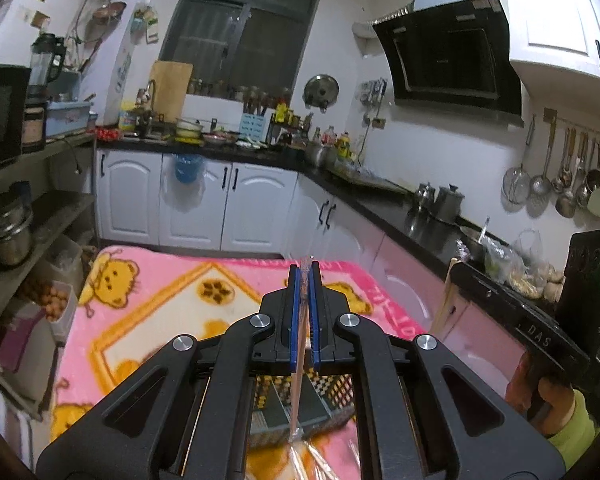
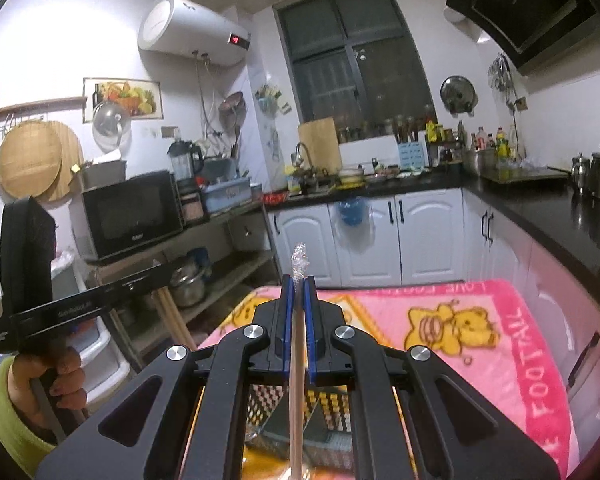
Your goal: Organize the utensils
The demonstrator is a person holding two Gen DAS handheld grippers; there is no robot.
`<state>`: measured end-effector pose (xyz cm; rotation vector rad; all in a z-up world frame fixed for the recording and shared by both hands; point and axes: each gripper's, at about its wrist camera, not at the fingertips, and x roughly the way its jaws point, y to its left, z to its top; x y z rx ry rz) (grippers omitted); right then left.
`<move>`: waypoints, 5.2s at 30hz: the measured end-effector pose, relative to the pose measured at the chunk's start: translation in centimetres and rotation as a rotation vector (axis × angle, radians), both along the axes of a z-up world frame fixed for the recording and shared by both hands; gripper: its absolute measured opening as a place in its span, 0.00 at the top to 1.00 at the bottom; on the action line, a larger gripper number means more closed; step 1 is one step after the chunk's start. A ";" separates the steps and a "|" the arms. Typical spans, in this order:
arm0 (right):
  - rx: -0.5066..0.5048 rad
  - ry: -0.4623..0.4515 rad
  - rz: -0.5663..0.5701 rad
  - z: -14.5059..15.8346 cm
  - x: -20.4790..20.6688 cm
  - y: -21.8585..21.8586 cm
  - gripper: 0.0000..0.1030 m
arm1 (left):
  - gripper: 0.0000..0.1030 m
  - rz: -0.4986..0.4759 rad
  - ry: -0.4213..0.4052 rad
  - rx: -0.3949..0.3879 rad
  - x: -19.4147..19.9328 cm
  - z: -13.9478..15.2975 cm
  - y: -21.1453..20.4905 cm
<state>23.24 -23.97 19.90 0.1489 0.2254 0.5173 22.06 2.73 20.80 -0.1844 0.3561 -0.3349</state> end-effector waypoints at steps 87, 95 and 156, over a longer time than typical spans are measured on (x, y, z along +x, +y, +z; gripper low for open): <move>-0.025 0.243 -0.155 -11.8 0.9 -1.1 0.57 | 0.47 0.176 0.106 -0.006 0.0 -10.9 2.4; -0.049 0.227 -0.146 -11.4 -0.4 -0.8 0.51 | 0.29 0.187 0.089 -0.011 -1.6 -10.6 2.8; -0.287 0.428 0.009 -20.5 -4.4 3.7 0.49 | 0.11 0.159 0.391 0.055 -4.7 -21.7 2.1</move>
